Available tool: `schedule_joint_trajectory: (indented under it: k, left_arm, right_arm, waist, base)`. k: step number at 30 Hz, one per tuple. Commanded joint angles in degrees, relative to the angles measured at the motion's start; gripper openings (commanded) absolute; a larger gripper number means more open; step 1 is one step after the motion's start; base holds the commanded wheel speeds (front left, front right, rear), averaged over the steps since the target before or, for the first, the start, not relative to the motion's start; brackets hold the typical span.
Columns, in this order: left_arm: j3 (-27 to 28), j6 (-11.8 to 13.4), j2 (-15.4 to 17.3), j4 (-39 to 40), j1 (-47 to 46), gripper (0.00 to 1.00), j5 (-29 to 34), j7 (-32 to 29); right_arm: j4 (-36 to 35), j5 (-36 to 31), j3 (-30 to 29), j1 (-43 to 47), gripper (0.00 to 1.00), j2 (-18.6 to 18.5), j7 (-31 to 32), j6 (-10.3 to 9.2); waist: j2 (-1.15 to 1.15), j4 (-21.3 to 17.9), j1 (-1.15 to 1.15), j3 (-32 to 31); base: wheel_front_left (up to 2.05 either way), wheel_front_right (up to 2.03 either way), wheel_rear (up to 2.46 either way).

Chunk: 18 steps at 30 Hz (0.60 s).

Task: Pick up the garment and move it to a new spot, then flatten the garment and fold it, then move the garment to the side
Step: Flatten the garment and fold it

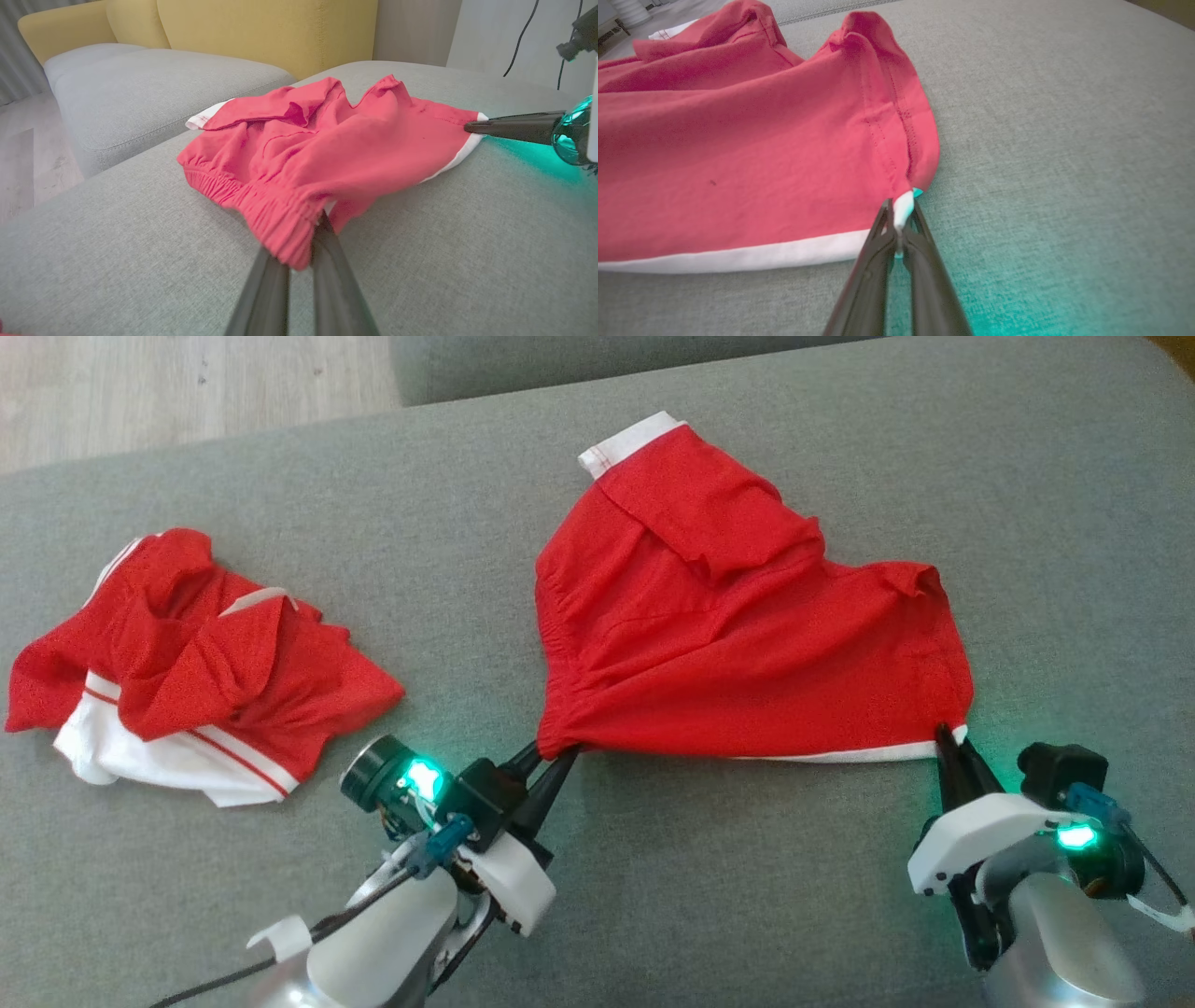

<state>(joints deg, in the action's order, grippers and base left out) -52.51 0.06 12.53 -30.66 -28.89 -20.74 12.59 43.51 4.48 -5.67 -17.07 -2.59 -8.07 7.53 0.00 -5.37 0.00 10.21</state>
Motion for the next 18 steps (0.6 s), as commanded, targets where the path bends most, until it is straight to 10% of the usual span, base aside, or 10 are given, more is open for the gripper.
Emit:
schedule_joint_trajectory:
  k: [1, 18]
  left_arm:
    - [1.42, 0.55, 1.58, 1.18, -1.72, 0.00, -0.83, -0.08]
    - [0.05, -6.52, 10.69, 5.42, -18.34, 0.00, 0.17, -11.92]
  right_arm:
    - [-0.97, 0.49, 1.49, -0.91, 0.00, -0.29, -0.80, -0.04]
    - [-20.98, 8.48, 8.68, -8.75, 0.00, -0.29, 5.07, -0.04]
  waist:
    - [0.00, -0.05, 0.00, -0.52]
    - [0.00, -0.71, 0.00, -10.04]
  base:
    - [0.00, 0.00, 0.00]
    - [0.00, 0.00, 0.00]
